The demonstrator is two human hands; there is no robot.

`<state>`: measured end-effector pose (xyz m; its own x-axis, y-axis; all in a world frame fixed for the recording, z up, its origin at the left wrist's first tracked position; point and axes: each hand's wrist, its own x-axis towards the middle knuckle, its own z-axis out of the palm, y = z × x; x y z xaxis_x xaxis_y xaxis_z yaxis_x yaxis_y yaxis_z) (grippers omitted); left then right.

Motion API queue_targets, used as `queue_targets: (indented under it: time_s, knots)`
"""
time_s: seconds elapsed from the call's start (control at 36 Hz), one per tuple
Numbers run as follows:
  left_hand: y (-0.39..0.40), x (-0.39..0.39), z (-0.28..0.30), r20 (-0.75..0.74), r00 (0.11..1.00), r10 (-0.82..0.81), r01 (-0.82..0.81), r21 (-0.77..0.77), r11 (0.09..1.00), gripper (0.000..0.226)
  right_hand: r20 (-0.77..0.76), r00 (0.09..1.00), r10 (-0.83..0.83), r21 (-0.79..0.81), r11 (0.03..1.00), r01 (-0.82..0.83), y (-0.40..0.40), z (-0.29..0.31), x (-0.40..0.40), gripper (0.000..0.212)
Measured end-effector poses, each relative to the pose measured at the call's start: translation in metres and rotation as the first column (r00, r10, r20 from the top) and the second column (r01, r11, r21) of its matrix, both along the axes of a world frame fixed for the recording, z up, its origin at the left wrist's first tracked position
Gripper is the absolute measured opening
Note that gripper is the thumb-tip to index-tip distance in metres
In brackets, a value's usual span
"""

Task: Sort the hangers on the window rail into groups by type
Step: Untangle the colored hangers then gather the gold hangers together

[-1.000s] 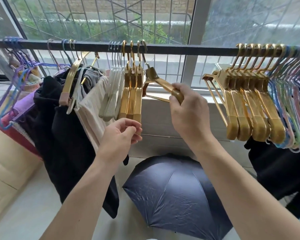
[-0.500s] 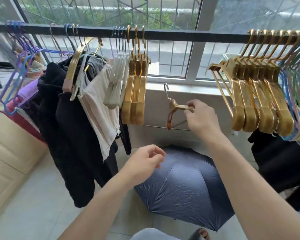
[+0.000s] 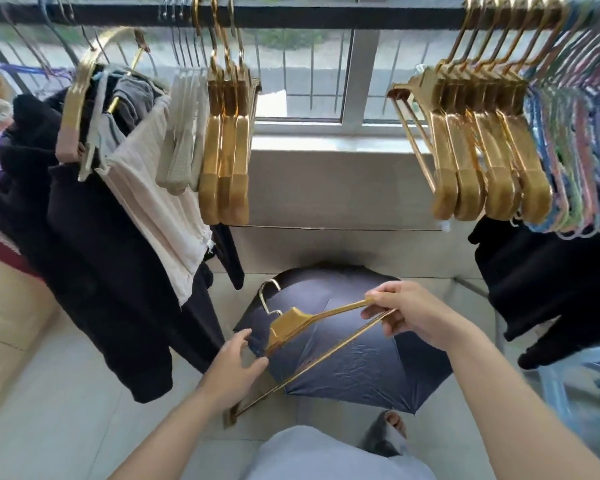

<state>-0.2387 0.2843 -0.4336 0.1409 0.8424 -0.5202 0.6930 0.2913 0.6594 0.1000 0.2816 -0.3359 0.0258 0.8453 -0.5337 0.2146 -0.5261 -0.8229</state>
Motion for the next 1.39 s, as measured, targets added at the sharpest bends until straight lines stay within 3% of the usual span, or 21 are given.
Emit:
queue_targets:
  time_s: [0.11,0.14,0.31,0.42,0.58,0.67,0.72,0.78,0.92,1.0,1.06,1.17,1.22,1.31,1.39]
  knots:
    - [0.002,-0.012,0.001,0.037,0.994,-0.104,0.107,-0.098,0.989,0.016,-0.156,0.987,-0.037,0.023,0.999,0.041,-0.004,0.007,0.020,0.025]
    - [0.004,-0.015,0.002,0.036,0.993,-0.112,0.115,-0.099,0.988,0.013,-0.186,0.981,-0.046,0.021,0.998,0.051,-0.006,0.007,0.025,0.027]
    - [0.008,-0.026,0.027,0.072,0.986,-0.148,0.157,-0.155,0.975,0.030,-0.300,0.953,-0.041,-0.043,0.999,0.030,-0.011,-0.007,0.049,0.035]
    - [0.013,-0.027,0.044,0.095,0.981,-0.167,0.183,-0.190,0.965,0.024,-0.371,0.919,-0.134,-0.076,0.991,0.114,-0.009,-0.017,0.057,0.041]
    - [0.011,-0.036,0.077,0.417,0.903,-0.105,0.259,-0.333,0.906,0.024,-0.453,0.830,-0.326,-0.182,0.945,0.272,-0.014,-0.027,0.069,0.023]
    - [0.009,-0.034,0.087,0.571,0.821,0.000,0.272,-0.392,0.879,0.034,-0.331,0.798,-0.504,-0.220,0.864,0.454,-0.011,-0.049,0.064,0.015]
    - [0.008,-0.024,0.093,0.568,0.823,0.028,0.246,-0.400,0.883,0.038,-0.005,0.838,-0.545,-0.194,0.823,0.534,-0.009,-0.069,0.054,0.014]
    - [0.006,-0.004,0.100,0.489,0.872,0.027,0.175,-0.362,0.916,0.031,0.192,0.868,-0.458,-0.152,0.860,0.487,-0.011,-0.078,0.034,0.018]
    - [0.010,0.058,0.099,0.277,0.953,0.118,-0.059,-0.213,0.975,0.029,0.000,0.995,-0.104,-0.235,0.967,0.101,-0.020,-0.051,-0.045,0.030]
    - [0.011,0.086,0.096,0.357,0.883,0.304,-0.244,-0.204,0.948,0.031,-0.126,0.989,0.079,-0.147,0.984,-0.098,-0.019,-0.026,-0.076,0.039]
    - [0.013,0.098,0.099,0.366,0.874,0.320,-0.262,-0.200,0.944,0.031,-0.246,0.958,0.148,-0.069,0.983,-0.170,-0.017,-0.009,-0.086,0.040]
    - [0.018,0.106,0.111,0.481,0.810,0.336,-0.217,-0.287,0.933,0.026,-0.405,0.901,0.157,0.036,0.987,-0.156,-0.014,0.012,-0.074,0.060]
    - [0.019,0.108,0.112,0.507,0.803,0.314,-0.184,-0.290,0.939,0.025,-0.362,0.913,0.187,0.048,0.982,-0.183,-0.013,0.016,-0.069,0.073]
    - [0.022,0.116,0.111,0.483,0.829,0.281,-0.192,-0.225,0.955,0.024,-0.114,0.973,0.200,0.068,0.979,-0.193,-0.011,0.020,-0.079,0.083]
    - [0.021,0.129,0.112,0.478,0.840,0.257,-0.183,-0.195,0.963,0.025,0.218,0.959,0.182,0.139,0.967,-0.215,-0.011,0.021,-0.094,0.064]
